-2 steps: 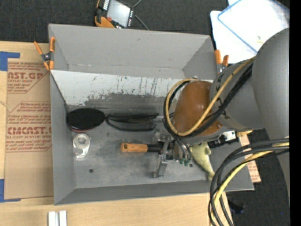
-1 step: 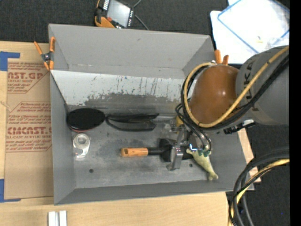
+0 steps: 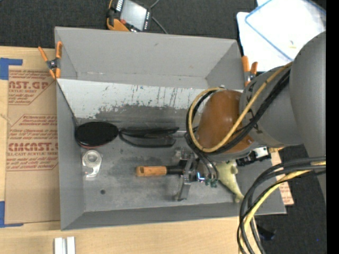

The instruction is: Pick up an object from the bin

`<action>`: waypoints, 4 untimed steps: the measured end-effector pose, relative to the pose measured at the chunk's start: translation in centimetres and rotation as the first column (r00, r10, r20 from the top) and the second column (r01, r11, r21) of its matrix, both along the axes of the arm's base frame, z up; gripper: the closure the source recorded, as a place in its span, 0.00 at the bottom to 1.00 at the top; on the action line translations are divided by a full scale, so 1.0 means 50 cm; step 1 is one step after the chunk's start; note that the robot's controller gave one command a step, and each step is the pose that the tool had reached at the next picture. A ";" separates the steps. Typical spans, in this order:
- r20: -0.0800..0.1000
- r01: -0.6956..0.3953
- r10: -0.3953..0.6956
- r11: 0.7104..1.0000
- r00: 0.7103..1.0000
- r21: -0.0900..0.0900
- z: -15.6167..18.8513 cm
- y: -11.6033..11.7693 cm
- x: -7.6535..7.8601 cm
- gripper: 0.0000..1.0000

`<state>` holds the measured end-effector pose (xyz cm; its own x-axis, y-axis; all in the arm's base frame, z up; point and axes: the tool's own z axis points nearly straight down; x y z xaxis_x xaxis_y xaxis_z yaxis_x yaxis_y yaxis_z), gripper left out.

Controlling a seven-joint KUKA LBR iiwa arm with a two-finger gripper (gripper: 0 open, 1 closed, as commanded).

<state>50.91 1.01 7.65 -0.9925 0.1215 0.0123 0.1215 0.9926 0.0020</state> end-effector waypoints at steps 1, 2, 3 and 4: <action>0.031 0.120 -0.120 0.993 0.992 0.003 -0.013 -0.040 0.042 0.00; 0.003 0.016 -0.016 1.000 1.000 0.001 -0.003 -0.003 0.005 1.00; 0.003 0.016 -0.016 1.000 1.000 0.001 -0.003 -0.003 0.005 1.00; -0.007 0.015 -0.015 1.000 1.000 0.001 0.028 -0.003 -0.001 1.00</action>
Offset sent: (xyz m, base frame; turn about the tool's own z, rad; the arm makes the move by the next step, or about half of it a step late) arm 0.0030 -0.0021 -0.0006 0.0154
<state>50.87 0.86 9.06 -0.9904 0.1368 0.0190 0.1368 0.9906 0.0024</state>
